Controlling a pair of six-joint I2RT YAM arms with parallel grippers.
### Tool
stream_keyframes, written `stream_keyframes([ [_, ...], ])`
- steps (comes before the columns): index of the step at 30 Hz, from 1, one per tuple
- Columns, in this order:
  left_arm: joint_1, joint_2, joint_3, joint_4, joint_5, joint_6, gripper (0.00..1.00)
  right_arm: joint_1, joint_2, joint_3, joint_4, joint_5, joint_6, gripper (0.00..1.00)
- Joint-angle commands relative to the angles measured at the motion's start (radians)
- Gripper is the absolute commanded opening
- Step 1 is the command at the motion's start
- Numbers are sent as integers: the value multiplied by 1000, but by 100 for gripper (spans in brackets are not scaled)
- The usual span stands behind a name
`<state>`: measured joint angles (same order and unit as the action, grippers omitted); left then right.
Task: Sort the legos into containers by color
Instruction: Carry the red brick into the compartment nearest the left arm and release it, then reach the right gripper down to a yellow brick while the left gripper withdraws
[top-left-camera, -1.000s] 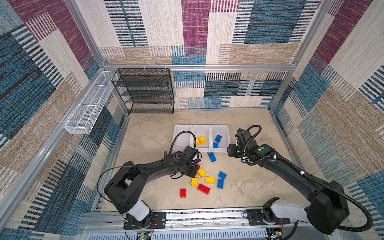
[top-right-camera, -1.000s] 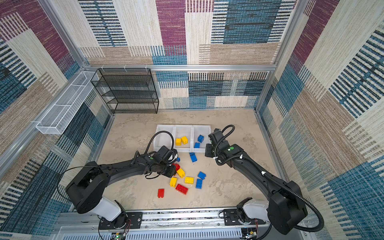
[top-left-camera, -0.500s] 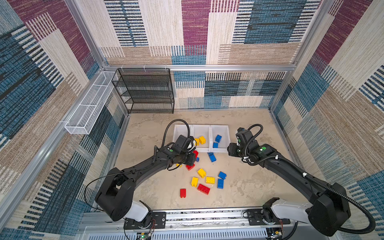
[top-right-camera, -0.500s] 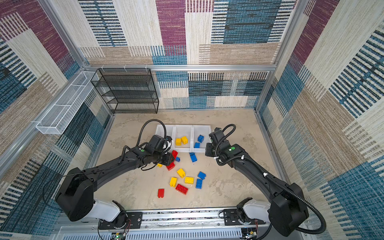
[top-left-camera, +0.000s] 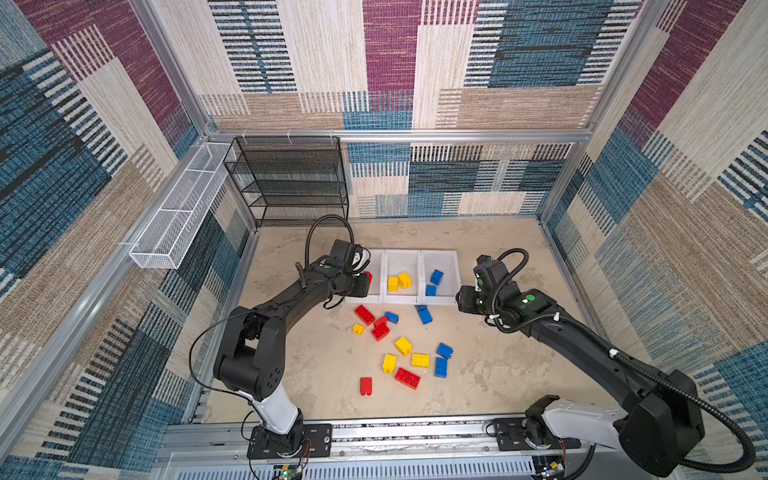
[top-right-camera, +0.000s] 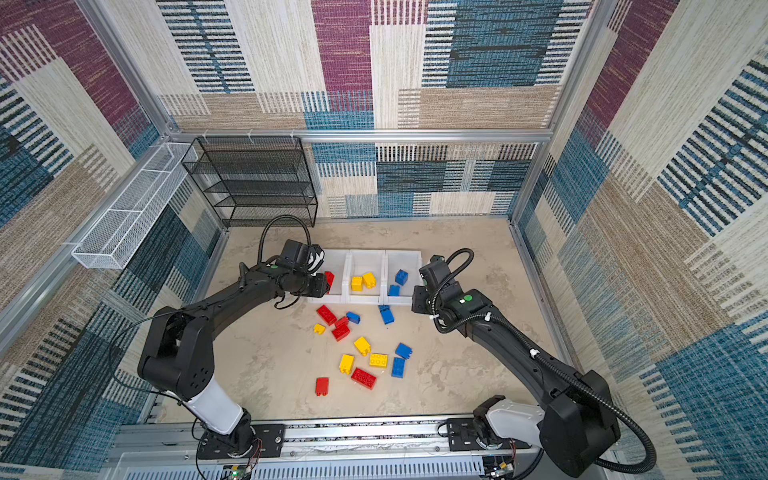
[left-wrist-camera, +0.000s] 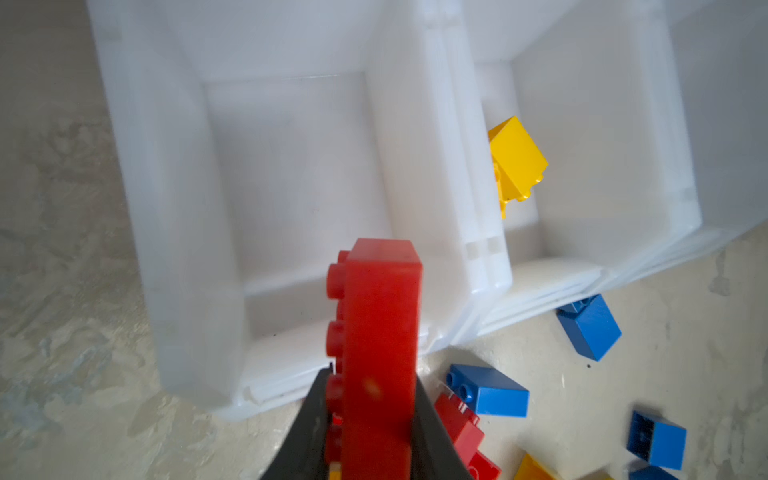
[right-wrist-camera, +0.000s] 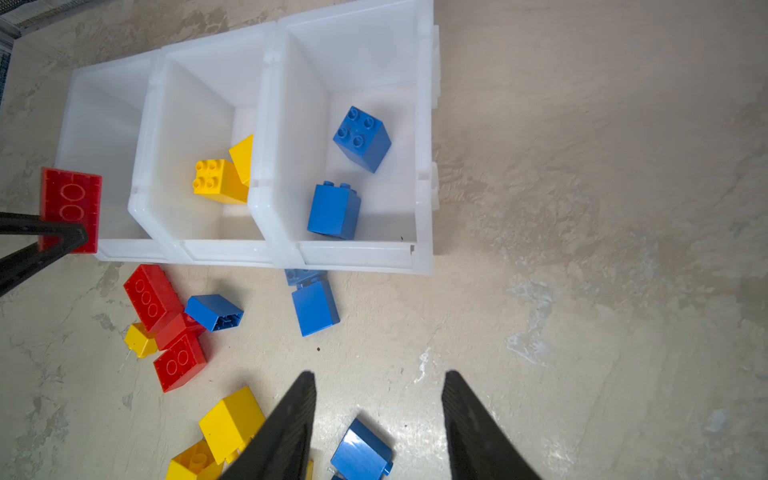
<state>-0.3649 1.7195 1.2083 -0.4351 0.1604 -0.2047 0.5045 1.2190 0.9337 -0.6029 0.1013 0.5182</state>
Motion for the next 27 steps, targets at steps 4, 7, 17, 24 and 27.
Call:
stream_keyframes([
  [4, 3, 72, 47, 6, 2, 1, 25, 1, -4, -7, 8, 11, 6, 52],
  [7, 3, 114, 82, 1, 7, -1, 25, 0, -5, -8, 6, 11, 9, 52],
  [17, 3, 170, 103, 37, 65, -15, 35, 1, 7, -1, -4, 11, 12, 55],
  [24, 3, 122, 94, 29, 64, -15, 45, 1, 22, 14, -4, 11, 4, 56],
  [27, 3, 64, 65, 27, 55, -23, 45, 1, 27, 21, -5, 6, 0, 56],
])
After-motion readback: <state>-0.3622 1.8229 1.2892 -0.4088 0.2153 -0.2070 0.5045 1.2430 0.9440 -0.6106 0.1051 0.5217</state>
